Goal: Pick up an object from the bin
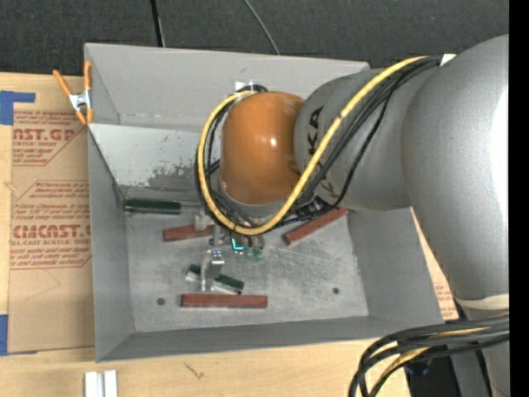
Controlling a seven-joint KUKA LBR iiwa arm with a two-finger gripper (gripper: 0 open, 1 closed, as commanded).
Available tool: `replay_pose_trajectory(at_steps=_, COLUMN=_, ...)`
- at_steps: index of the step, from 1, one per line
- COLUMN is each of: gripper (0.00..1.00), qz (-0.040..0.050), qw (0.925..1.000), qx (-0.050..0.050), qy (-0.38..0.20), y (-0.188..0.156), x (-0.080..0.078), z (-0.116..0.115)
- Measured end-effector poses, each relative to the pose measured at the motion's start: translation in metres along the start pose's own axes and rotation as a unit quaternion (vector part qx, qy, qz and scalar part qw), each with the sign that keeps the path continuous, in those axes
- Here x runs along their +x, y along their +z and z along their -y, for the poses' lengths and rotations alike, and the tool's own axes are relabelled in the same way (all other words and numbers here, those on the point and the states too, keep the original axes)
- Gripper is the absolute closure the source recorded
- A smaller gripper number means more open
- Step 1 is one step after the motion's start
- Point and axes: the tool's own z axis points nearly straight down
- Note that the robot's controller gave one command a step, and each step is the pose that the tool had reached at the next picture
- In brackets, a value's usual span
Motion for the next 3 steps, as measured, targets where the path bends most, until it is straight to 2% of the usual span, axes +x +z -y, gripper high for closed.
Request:
replay_pose_trajectory(at_steps=1, gripper=0.0, qz=0.0037, qw=1.0, qx=-0.001, qy=0.001, y=-0.004, x=-0.002, z=0.001)
replay_pose_trajectory(at_steps=2, gripper=0.0, qz=0.0056, qw=0.9995, qx=-0.001, qy=0.031, y=0.064, x=0.021, z=0.017)
replay_pose_trajectory(at_steps=3, gripper=0.0, qz=0.0095, qw=0.9989, qx=-0.003, qy=0.047, y=0.084, x=0.018, z=0.019)
